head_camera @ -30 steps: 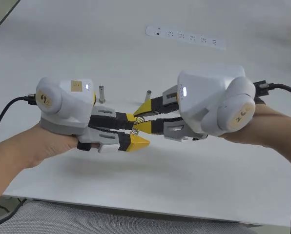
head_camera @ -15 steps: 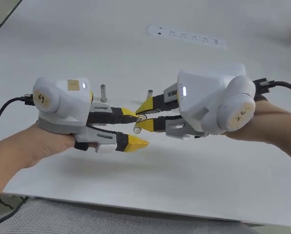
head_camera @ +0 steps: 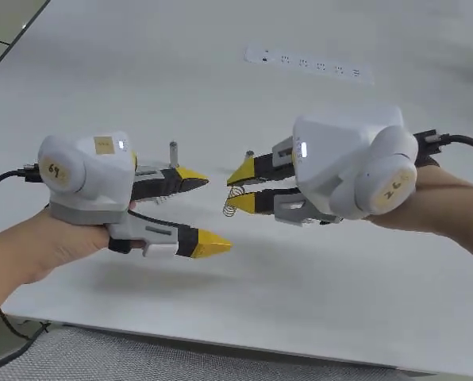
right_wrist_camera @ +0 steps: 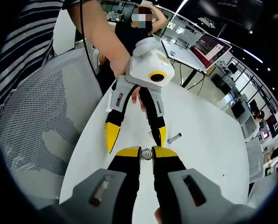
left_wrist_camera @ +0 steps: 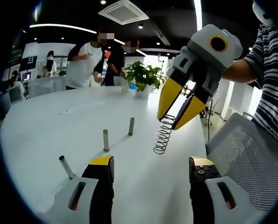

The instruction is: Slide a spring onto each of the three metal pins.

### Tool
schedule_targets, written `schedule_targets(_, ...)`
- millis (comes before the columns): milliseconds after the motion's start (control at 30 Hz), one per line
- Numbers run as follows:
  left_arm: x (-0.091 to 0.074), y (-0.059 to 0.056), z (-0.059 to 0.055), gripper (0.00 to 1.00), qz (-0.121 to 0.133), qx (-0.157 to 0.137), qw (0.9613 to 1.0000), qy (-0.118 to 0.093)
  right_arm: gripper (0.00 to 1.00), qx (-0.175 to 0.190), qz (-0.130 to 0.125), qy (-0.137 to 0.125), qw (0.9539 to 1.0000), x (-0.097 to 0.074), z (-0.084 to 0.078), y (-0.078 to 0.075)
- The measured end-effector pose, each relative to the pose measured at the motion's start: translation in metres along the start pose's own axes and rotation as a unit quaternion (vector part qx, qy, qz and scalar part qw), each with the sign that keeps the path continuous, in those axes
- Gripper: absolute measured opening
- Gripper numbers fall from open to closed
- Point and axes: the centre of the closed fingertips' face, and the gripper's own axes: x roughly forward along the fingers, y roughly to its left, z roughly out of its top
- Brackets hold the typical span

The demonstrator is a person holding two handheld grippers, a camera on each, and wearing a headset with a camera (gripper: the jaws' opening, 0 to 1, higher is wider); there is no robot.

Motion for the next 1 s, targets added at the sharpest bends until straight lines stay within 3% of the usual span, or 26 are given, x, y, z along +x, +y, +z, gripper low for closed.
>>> schedule_targets(500, -0.027, 0.026, -0.009, 0.95, 0.064, -0.005, 0.9979, -0.004, 0.11, 0.001, -0.007, 0.01, 0.9999, 0.0, -0.008, -0.008)
schedule_targets(1000, -0.053, 0.037, -0.01, 0.97, 0.089, 0.01, 0.9956, -0.026, 0.11, 0.004, -0.015, 0.022, 0.9996, -0.002, -0.018, -0.016)
